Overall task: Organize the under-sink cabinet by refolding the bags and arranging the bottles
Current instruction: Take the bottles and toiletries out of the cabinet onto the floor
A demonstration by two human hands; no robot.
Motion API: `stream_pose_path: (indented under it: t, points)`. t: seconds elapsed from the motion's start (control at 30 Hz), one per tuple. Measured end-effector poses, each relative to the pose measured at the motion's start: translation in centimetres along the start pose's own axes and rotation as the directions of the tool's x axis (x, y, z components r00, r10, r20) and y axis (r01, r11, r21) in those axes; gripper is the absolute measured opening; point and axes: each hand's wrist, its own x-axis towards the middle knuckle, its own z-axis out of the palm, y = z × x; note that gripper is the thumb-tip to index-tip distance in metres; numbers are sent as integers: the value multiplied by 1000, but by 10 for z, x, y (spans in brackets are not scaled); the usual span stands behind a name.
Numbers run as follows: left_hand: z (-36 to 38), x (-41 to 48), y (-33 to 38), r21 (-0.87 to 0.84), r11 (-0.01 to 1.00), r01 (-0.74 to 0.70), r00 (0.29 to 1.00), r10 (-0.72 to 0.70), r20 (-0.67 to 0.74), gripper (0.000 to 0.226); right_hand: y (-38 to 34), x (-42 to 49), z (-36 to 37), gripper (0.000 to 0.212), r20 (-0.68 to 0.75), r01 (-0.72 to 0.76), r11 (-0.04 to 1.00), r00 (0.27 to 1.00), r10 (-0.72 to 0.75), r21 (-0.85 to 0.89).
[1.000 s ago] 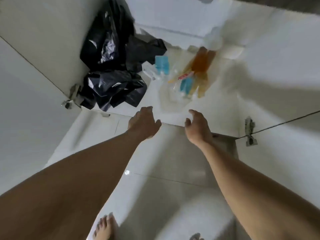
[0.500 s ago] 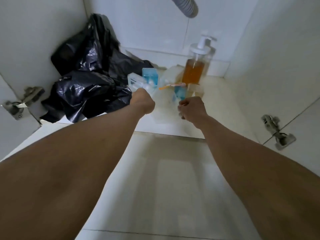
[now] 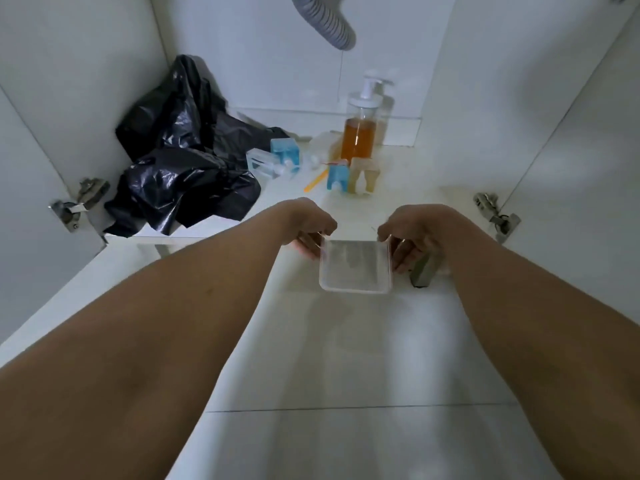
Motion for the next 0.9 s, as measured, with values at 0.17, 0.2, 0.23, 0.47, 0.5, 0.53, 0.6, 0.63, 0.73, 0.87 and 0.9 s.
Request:
stream_pose_path:
  t: [0.17, 0.2, 0.23, 0.47, 0.5, 0.53, 0.6, 0.63, 0.73, 0.87, 0.9]
  points:
    - [67, -5, -28, 84, 990, 113, 963, -130, 237, 17, 79, -11, 10, 28, 169, -232, 973, 959, 227, 12]
    - [82, -3, -38, 99, 987, 125, 954, -147, 261, 19, 95, -11, 17, 27, 180, -259, 966, 951, 253, 9]
    - [98, 1, -48, 94, 987, 130, 953, -151, 261, 20, 110, -9, 25, 26, 170, -278, 960, 947, 272, 14]
    - [181, 26, -104, -192, 977, 95, 993, -80, 84, 4, 195, 28, 77, 27, -245, -173, 954, 941, 234, 246]
    - [187, 29, -107, -203, 973, 111, 993, -97, 74, 13, 202, 33, 81, 33, -287, -141, 953, 933, 218, 267]
    - [194, 31, -110, -227, 969, 100, 994, -90, 56, 21, 207, 37, 84, 38, -320, -114, 955, 926, 202, 273]
    - [205, 38, -113, -293, 952, 86, 996, -80, 33, 8, 214, 48, 87, 41, -355, -86, 958, 916, 184, 272]
    - [210, 42, -114, -316, 944, 91, 996, -87, 27, 25, 217, 53, 86, 42, -364, -74, 961, 916, 171, 265]
    - [223, 52, -117, -332, 938, 96, 995, -93, 27, 57, 220, 59, 84, 44, -385, -47, 975, 914, 131, 219]
    - [232, 53, -115, -305, 948, 91, 996, -94, 4, 57, 228, 62, 84, 48, -397, -55, 971, 906, 147, 234]
    - [232, 51, -114, -264, 960, 89, 995, -96, -12, 59, 229, 62, 84, 48, -403, -52, 970, 903, 147, 238]
